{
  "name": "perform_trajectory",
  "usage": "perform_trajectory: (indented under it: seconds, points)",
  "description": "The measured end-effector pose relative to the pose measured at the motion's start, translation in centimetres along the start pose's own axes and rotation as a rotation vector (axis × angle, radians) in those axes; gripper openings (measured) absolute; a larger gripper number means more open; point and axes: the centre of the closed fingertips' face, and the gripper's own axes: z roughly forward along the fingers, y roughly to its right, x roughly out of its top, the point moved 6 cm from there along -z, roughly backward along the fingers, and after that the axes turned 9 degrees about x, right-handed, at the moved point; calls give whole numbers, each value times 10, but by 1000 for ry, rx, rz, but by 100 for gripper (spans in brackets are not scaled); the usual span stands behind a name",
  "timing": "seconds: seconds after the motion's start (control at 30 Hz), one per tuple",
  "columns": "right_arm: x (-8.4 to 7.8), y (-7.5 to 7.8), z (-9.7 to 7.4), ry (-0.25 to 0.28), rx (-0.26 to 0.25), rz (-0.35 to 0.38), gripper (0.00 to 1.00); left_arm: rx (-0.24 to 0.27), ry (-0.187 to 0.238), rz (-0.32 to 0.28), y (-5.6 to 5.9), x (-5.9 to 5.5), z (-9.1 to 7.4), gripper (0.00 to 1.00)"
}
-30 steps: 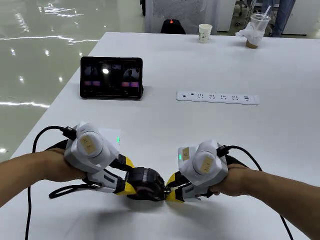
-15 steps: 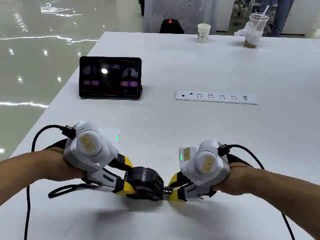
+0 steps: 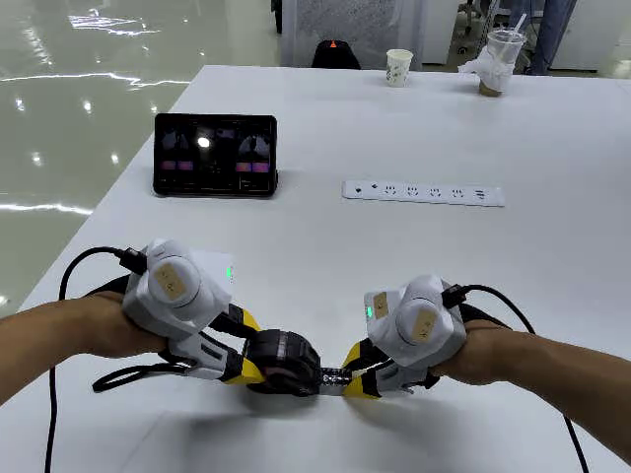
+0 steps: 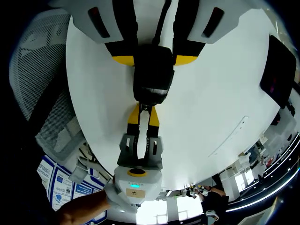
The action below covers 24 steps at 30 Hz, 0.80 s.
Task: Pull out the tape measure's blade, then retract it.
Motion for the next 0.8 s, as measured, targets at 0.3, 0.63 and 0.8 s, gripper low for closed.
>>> perform_trajectory:
  seconds: [0.3,0.63,0.8]
  points:
    - [-9,-2,-7,-11,-3,2,10,-1,-2,-4,1,0,0,22]
    - [-17,-4,-13,-16,-3,9,10,-2,-3,-7,0,-1,0,22]
    - [-23,-5,-18,-23,-4,11,10,-2,-4,-8,0,-1,0,22]
